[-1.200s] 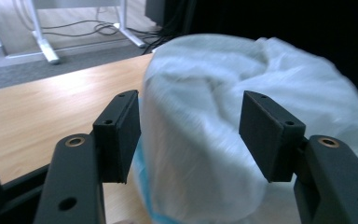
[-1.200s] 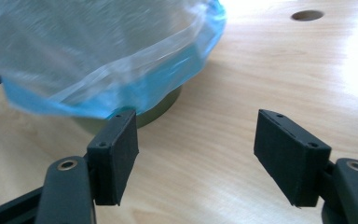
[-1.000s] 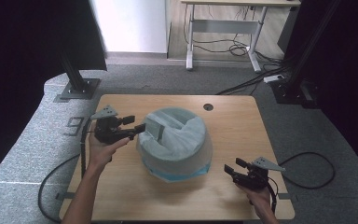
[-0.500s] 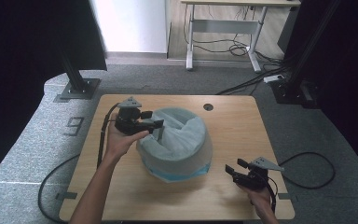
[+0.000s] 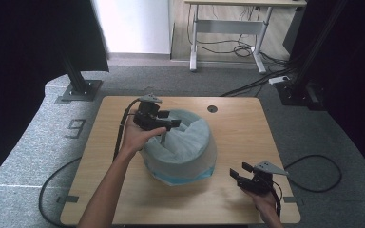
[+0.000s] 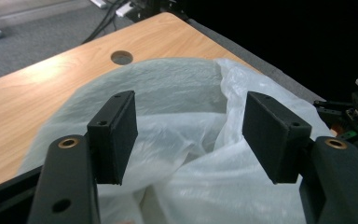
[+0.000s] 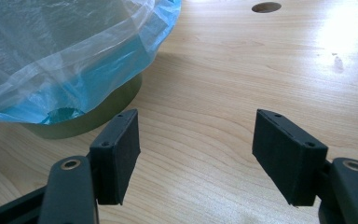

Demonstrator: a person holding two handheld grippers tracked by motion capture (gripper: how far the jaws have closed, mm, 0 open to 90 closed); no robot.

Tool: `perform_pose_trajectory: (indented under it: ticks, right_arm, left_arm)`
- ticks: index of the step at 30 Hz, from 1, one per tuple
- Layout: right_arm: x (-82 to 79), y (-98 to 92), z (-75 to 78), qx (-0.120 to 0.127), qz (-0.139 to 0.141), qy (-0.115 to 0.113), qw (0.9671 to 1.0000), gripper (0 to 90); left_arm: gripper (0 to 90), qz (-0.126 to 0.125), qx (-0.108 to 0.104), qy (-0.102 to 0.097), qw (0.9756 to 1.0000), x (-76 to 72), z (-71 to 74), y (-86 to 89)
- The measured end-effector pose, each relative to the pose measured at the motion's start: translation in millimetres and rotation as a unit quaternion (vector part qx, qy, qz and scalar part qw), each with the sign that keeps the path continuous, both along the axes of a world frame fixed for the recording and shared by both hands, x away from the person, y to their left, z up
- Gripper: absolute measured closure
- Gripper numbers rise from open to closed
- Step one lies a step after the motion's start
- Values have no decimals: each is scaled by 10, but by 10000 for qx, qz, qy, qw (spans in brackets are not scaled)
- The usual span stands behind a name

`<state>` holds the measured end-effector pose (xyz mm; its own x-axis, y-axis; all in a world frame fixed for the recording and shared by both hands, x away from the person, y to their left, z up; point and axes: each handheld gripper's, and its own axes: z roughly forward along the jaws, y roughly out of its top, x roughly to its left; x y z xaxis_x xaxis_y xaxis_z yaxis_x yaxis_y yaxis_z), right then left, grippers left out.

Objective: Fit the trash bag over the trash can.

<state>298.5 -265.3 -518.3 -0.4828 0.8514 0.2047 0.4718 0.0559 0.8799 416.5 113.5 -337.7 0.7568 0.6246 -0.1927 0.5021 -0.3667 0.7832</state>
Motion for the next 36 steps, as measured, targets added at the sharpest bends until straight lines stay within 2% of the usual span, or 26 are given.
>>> perform_pose_trajectory:
  ticks: [2, 7, 13, 19, 23, 26, 27, 28, 34, 36]
  right_arm:
    - [-5, -9, -3, 4, -10, 5, 10000, 312]
    - [-5, -28, -11, -3, -39, 33, 10000, 311]
    - [-7, -47, -26, -9, -26, 56, 10000, 311]
    - [-12, -9, -30, -71, 64, 34, 9999, 312]
    - [-10, 0, -43, -98, 85, 39, 9999, 312]
    - [-11, 2, -41, -150, 122, 28, 9998, 312]
    - [-12, 3, -41, -150, 119, 19, 9998, 313]
    - [-12, 0, -41, -155, 119, 20, 9998, 313]
    - [-7, -11, -50, -167, 140, 68, 9997, 313]
    - [-7, -10, -49, -162, 147, 69, 9997, 314]
  left_arm:
    - [346, -55, 111, 128, 9998, 48, -18, -86]
    - [331, -164, 222, 289, 9992, 89, -51, -175]
    - [319, -245, 123, 297, 9992, 92, -53, -265]
    - [341, -362, 230, 339, 9985, 114, -47, -385]
    - [354, -376, 588, 414, 9967, 167, -78, -491]
    - [356, -379, 686, 576, 9953, 215, -117, -556]
    - [355, -414, 836, 635, 9936, 237, -151, -595]
    - [356, -414, 836, 635, 9936, 237, -151, -595]
    - [357, -458, 1150, 831, 9888, 300, -265, -672]
    - [356, -456, 1177, 858, 9883, 309, -278, -678]
